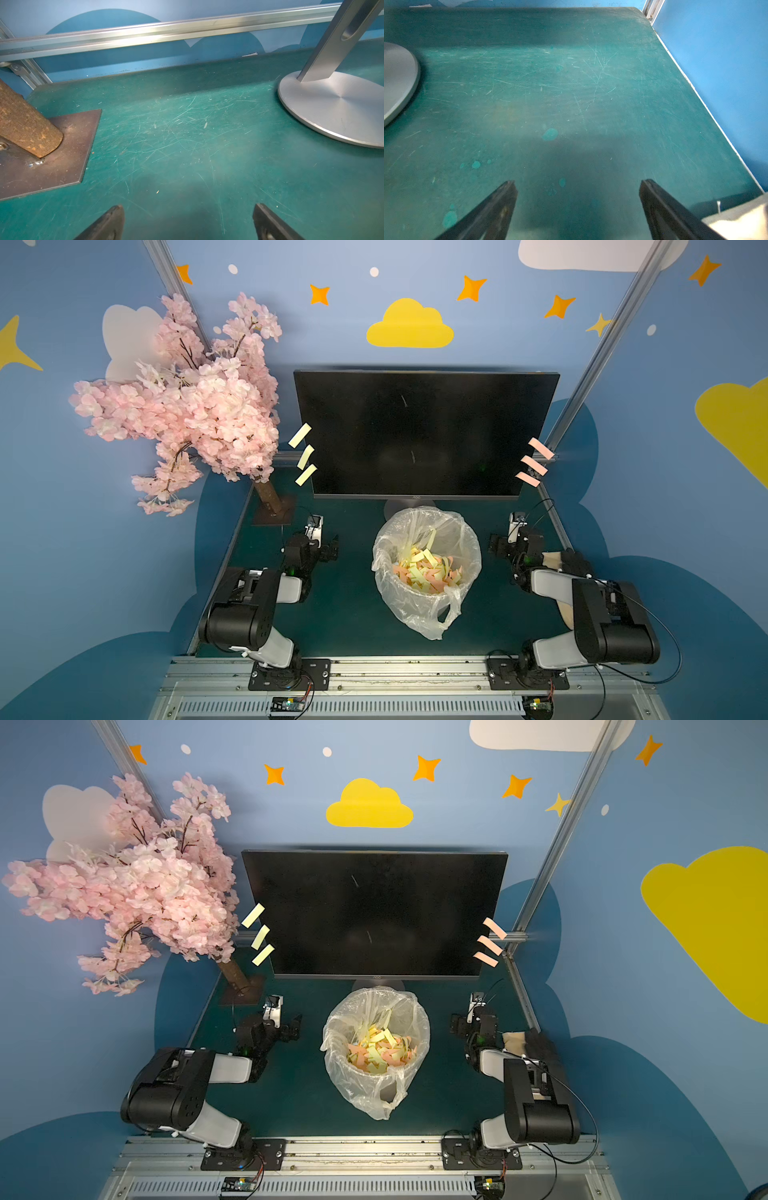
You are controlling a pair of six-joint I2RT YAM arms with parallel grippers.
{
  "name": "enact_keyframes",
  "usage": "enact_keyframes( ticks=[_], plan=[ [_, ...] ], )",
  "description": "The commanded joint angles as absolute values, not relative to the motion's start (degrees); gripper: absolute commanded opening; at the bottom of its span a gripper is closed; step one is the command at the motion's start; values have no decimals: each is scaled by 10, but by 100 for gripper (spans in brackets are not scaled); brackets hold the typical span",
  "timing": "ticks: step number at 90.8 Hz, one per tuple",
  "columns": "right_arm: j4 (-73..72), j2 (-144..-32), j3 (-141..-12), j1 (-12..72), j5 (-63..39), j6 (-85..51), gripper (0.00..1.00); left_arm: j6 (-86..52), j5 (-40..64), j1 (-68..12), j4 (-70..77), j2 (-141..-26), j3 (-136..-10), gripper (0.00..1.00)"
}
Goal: Remove the sticky note from the monitor
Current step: Tear off the sticky note from the monitor.
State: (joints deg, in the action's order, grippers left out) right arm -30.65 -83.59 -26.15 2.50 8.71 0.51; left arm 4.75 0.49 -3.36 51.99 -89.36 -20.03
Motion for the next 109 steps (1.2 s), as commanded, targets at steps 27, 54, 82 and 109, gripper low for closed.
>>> enact_keyframes(
  ticks=[27, 54, 82, 109],
  plan=[
    [-323, -840, -274, 28, 80, 11, 97, 53, 20, -31, 532, -899, -211, 100],
    [-323, -839, -274, 23, 75, 9, 97, 51, 19, -31, 518, -895, -216, 100],
    [127, -810, -504, 27, 118, -111, 97, 52, -6, -48, 419, -761, -210, 100],
    [240, -736, -481, 2, -61, -250, 97, -23, -91, -101, 108, -472, -225, 100]
  ],
)
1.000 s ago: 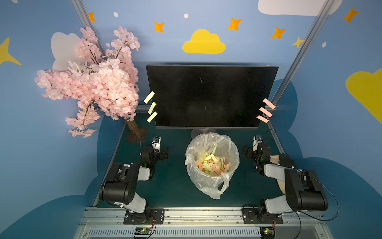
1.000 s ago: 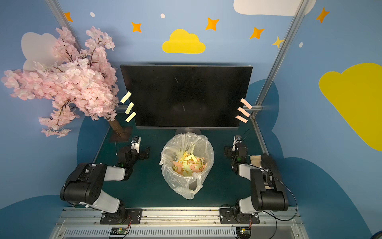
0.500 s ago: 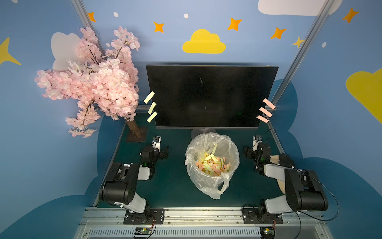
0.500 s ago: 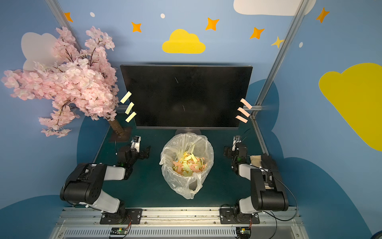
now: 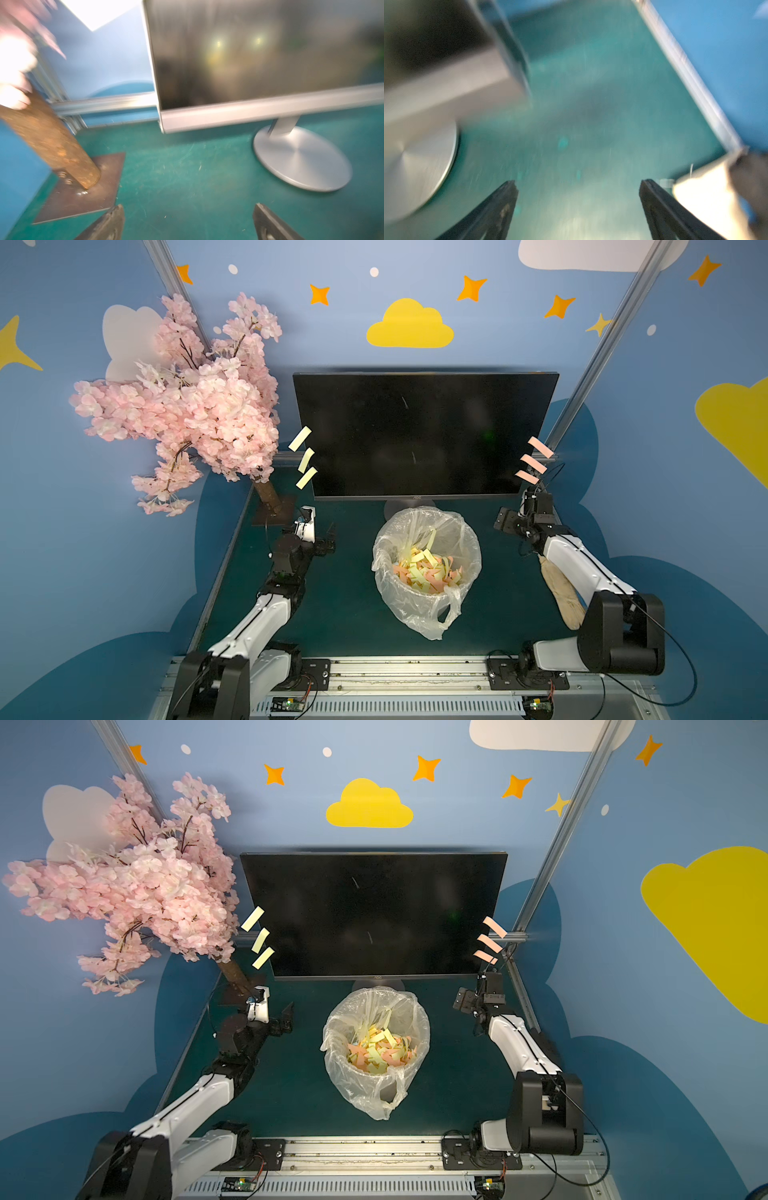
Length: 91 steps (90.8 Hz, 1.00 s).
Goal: Remove the sticky note from the monitor
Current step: Tear off the sticky note from the monitor.
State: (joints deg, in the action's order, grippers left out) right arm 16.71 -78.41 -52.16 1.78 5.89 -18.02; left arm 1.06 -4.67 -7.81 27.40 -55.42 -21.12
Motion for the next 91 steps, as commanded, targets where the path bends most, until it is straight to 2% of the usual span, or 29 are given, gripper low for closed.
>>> enact_keyframes(
  ticks=[1, 11, 23, 43, 50, 63, 78, 91],
  plan=[
    [235, -732, -473, -1, -73, -252, 97, -24, -94, -103, 95, -462, -227, 100],
    [223, -664, -424, -23, -150, -280, 97, -56, -121, -116, -15, -365, -236, 100],
    [281, -570, -397, -24, -165, -285, 97, -94, -128, -122, -114, -275, -257, 100],
    [341, -409, -370, -19, -139, -386, 98, -138, -111, -123, -201, -270, -322, 100],
    [405, -405, -381, -19, -99, -474, 98, -155, -106, -122, -223, -284, -348, 100],
    [362, -416, -380, -23, -178, -487, 98, -206, -102, -122, -249, -306, -385, 100],
    [398, -415, -482, 0, -179, -464, 96, -269, -68, -115, -255, -347, -419, 100],
    [457, -432, -610, 29, -178, -442, 94, -312, -7, -76, -245, -399, -451, 100]
  ],
)
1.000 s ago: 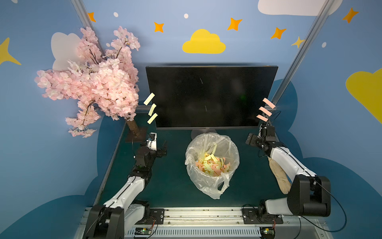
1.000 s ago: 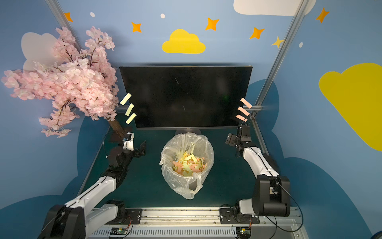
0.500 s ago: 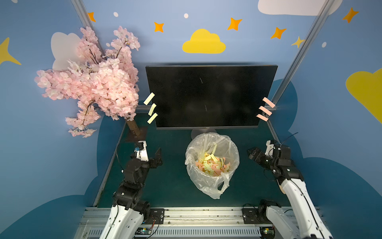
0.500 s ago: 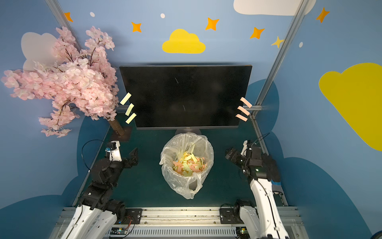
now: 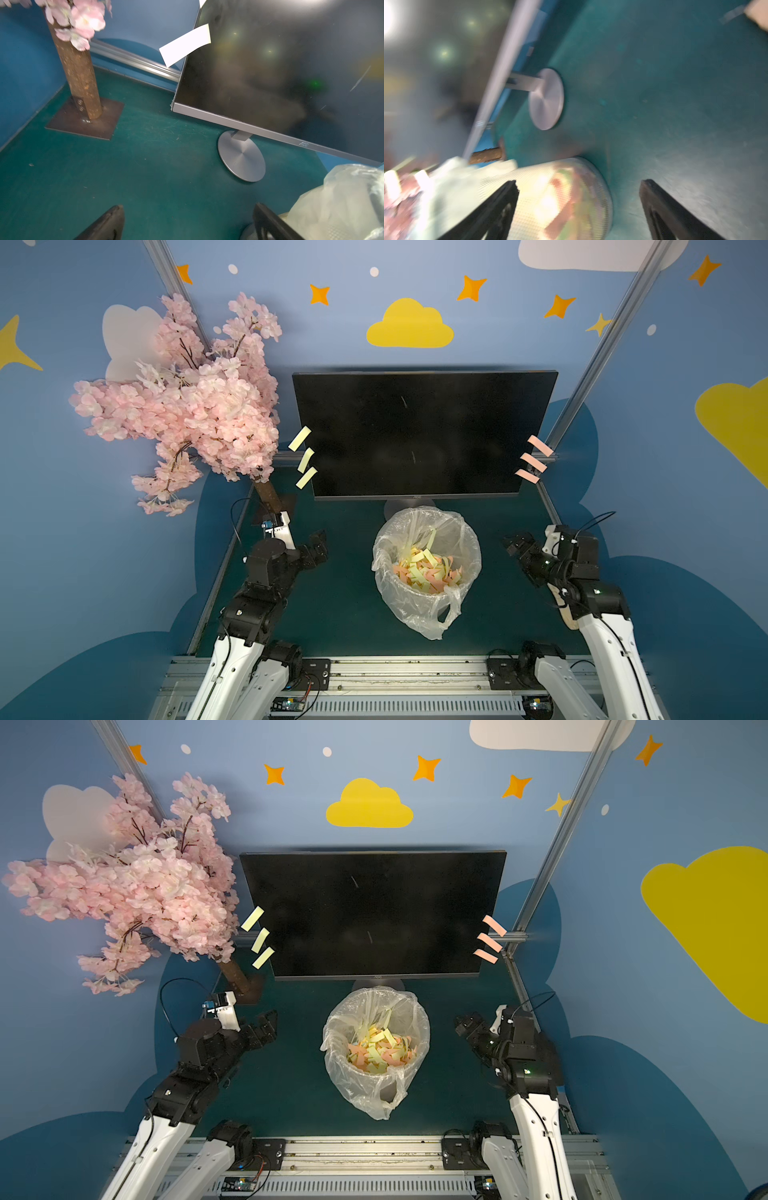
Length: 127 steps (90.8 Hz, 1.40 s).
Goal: Remove the sticky note from the monitor
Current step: Tear off the sticky note from the monitor.
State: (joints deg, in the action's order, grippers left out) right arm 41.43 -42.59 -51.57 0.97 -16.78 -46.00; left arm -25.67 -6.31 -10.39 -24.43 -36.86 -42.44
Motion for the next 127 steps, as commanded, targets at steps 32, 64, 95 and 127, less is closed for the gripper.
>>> enact_keyframes(
  ticks=[32, 64, 95, 127],
  plan=[
    [491, -587, -869, 263, -119, -423, 91, -421, 201, 101, -30, -459, -407, 100],
    [478, -797, -1044, 546, -21, -356, 91, -552, 318, 174, 239, -529, -323, 98],
    [445, -861, -1077, 575, -35, -338, 91, -572, 382, 184, 309, -624, -386, 89],
    [437, -875, -1081, 574, -38, -335, 91, -570, 412, 182, 340, -719, -443, 72]
  ],
)
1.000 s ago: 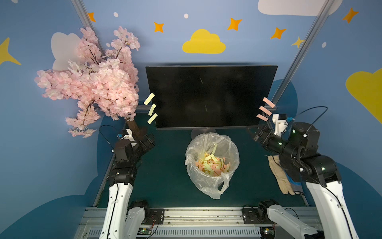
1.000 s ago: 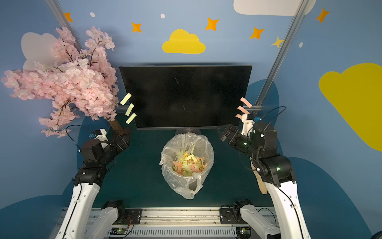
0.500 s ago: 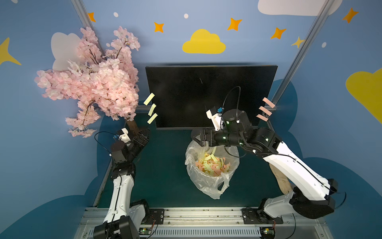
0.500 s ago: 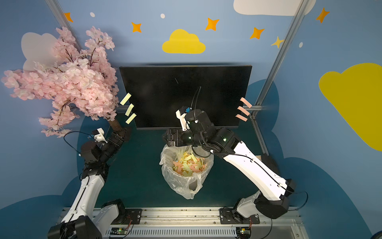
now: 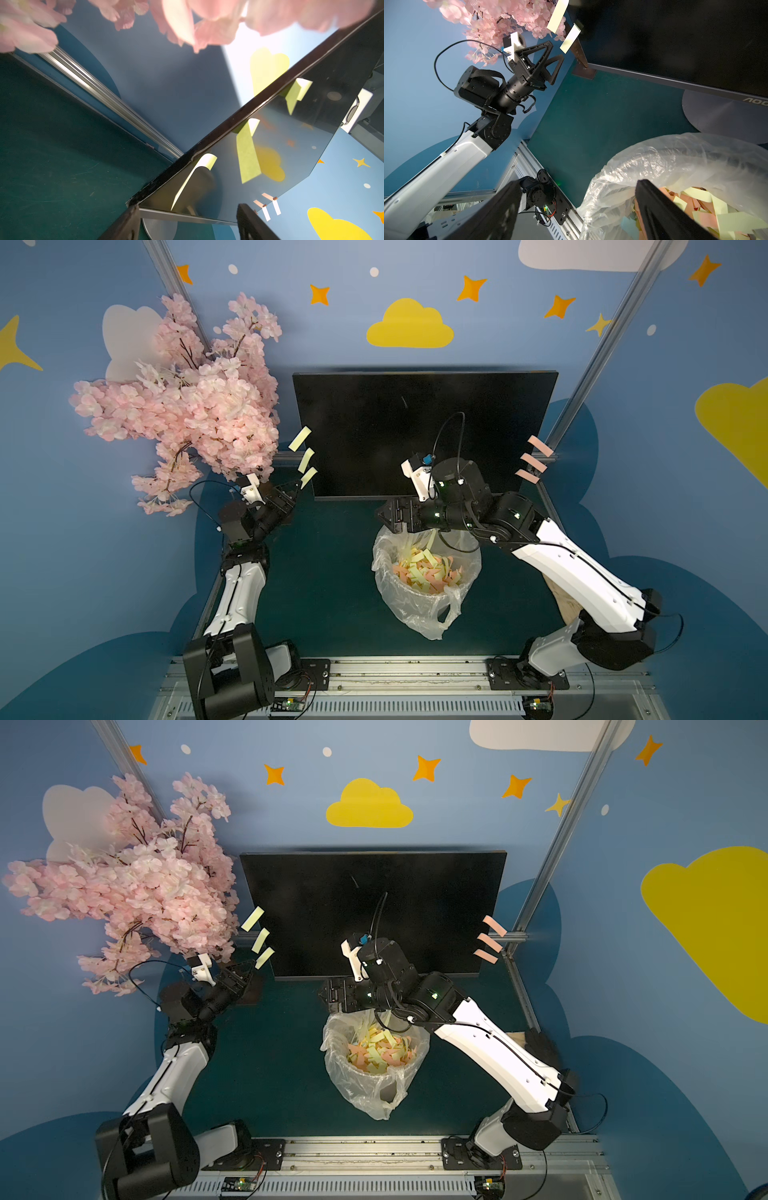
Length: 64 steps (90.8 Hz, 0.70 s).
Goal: Remove the sticky note from the monitor
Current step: Tear off the sticky note from the monitor.
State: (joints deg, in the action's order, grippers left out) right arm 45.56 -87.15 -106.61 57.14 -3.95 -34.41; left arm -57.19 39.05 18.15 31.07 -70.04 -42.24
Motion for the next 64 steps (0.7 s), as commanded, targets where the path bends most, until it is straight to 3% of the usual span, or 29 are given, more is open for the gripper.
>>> enact_keyframes(
  ticks=[1, 49, 64],
  plan=[
    [437, -875, -1081, 574, -38, -336, 91, -570, 413, 182, 341, -721, -444, 72],
    [440, -870, -1071, 573, -26, -337, 91, -577, 438, 169, 371, -781, -471, 54],
    [441, -869, -1067, 573, -25, -337, 91, -583, 438, 169, 383, -791, -478, 42]
  ],
)
